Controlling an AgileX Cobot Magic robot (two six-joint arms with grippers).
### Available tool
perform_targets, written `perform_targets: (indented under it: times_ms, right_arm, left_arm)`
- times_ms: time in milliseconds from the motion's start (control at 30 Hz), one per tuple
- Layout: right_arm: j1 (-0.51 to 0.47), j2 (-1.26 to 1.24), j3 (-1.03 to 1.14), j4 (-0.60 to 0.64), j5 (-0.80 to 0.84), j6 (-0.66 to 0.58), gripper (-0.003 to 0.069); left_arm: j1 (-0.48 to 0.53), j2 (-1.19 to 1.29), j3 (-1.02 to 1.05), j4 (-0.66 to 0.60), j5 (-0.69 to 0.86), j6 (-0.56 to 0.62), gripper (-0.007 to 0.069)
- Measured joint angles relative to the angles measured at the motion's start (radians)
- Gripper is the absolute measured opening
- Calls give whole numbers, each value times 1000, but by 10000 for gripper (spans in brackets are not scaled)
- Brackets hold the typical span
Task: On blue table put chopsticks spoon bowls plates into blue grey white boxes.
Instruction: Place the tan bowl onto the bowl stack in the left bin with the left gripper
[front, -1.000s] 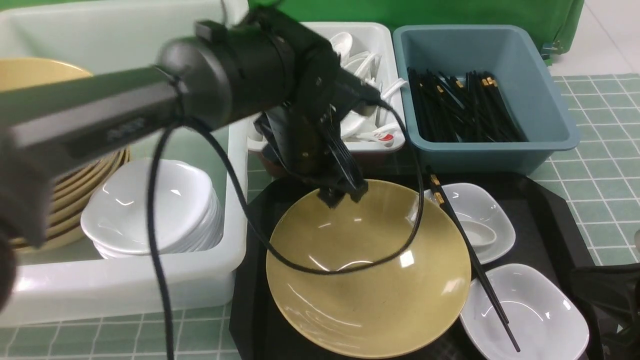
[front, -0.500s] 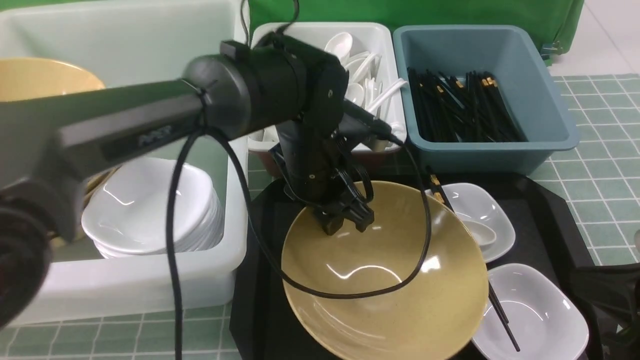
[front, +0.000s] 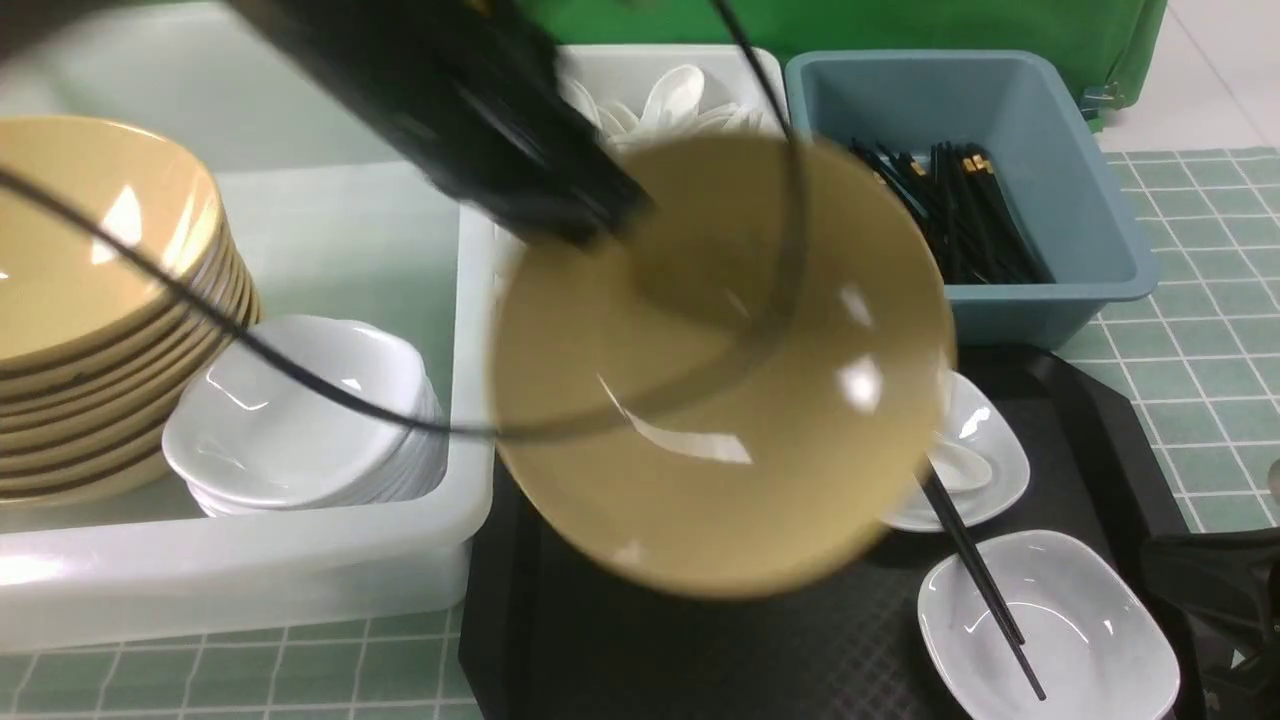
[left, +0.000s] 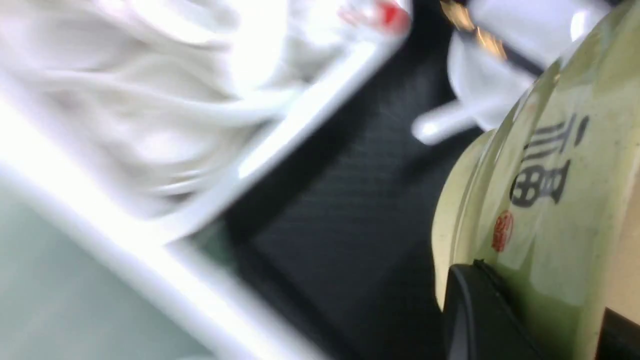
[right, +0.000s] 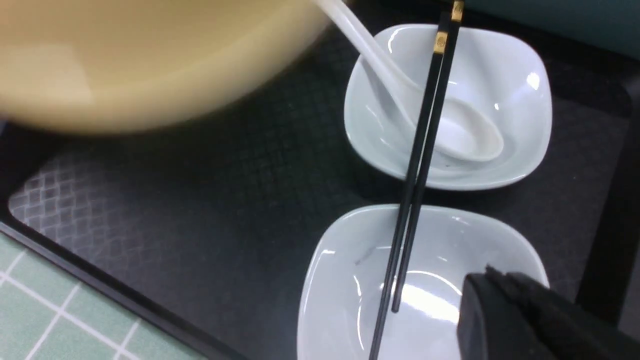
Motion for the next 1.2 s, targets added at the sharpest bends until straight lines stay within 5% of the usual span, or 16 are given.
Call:
perform_targets:
  times_ms: [267, 433, 700, 833, 1067, 1200]
  right_arm:
    - [0, 0, 0, 1, 4, 23, 68]
    - [0, 0, 0, 9, 4, 26, 73]
    - [0, 0, 0, 15, 4, 27, 78]
    - [0, 0, 0, 15, 4, 29, 78]
    - [0, 0, 0, 16, 4, 48, 79]
    - [0, 19, 0, 16, 4, 56, 82]
  left_arm:
    - [672, -157, 17, -12, 37, -14, 6]
    - [987, -130, 92, -213, -24, -25, 7]
    - [1046, -39, 254, -344, -138, -28, 36]
    - [1046, -18, 288, -308, -181, -28, 154]
    - [1030, -63, 289, -288, -165, -124, 614]
    - [1030, -134, 283, -237, -149, -166, 659]
